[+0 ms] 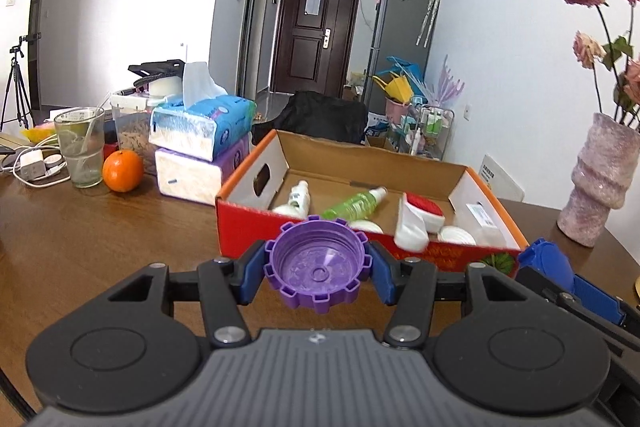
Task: Organize rigid objects
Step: 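Carry the blue cap and purple cap with both tools over the box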
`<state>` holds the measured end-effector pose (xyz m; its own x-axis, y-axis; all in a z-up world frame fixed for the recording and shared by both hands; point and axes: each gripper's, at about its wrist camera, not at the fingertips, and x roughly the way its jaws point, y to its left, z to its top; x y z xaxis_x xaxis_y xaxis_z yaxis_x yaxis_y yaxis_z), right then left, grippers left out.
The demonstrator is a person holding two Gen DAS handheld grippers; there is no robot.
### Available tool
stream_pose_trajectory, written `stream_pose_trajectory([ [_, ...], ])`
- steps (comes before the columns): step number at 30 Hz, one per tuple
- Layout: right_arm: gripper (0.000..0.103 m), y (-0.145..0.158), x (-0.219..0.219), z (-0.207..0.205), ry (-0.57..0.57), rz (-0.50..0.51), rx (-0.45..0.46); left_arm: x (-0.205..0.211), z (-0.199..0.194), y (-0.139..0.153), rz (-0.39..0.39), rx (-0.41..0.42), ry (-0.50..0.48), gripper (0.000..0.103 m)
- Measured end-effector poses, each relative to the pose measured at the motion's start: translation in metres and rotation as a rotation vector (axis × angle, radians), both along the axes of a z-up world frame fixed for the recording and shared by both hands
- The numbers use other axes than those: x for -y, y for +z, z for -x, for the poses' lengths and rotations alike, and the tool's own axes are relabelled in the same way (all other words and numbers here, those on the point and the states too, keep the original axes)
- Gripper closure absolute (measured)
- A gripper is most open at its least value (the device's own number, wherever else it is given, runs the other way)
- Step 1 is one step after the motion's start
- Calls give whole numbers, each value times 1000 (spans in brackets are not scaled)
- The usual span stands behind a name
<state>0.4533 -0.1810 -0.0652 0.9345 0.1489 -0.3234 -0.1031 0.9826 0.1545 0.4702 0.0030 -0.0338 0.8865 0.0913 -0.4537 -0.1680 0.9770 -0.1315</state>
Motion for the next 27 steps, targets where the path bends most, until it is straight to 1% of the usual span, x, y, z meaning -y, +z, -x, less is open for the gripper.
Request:
stream_pose_trajectory([
  [14, 51, 2, -13, -55, 26, -12, 20, -8, -49, -4, -11, -2, 16, 48],
  [27, 51, 2, -20, -102, 39, 26, 42, -12, -100, -6, -29, 0, 19, 48],
])
